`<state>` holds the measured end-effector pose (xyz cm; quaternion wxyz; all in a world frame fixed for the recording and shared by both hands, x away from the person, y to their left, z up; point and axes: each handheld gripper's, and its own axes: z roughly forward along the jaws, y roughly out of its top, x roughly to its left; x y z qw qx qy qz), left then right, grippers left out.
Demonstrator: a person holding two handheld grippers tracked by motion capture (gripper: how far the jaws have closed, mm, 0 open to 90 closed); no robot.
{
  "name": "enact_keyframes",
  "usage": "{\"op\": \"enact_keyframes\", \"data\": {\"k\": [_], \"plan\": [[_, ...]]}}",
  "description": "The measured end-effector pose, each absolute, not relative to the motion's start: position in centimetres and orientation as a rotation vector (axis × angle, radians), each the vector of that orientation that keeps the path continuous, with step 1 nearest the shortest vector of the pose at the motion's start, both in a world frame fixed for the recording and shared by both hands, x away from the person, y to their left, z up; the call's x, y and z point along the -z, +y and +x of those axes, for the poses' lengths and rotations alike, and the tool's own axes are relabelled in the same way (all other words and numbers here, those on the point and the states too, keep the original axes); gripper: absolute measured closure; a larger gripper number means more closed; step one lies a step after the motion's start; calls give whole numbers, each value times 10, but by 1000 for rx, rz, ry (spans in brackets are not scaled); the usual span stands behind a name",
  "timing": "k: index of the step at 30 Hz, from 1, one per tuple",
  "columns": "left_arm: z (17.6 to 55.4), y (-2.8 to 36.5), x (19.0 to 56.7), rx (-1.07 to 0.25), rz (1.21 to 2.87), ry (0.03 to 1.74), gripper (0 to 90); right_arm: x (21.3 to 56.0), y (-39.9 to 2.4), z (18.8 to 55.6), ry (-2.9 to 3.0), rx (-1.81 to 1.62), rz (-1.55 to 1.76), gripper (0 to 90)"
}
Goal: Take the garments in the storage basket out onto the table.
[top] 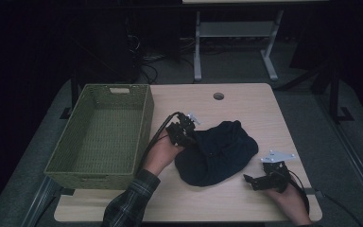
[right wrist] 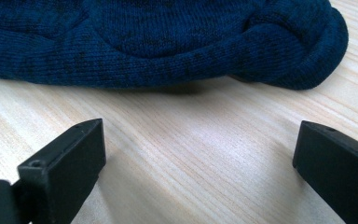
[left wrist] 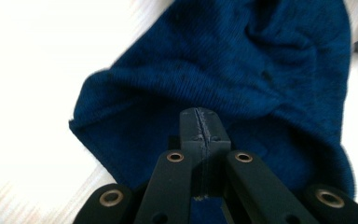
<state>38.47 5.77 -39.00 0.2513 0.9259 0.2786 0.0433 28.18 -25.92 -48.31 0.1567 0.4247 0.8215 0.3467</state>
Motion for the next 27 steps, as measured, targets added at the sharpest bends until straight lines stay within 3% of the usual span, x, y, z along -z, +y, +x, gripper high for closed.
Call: {"op": "enact_keyframes", "data": {"k": [16, 27], "plan": [[395, 68, 437, -132, 2589, 856, 898, 483, -259, 282, 2352, -991, 1215, 21], [385, 71, 442, -94, 2609, 837, 898, 483, -259, 282, 2352, -991, 1215, 21]]}}
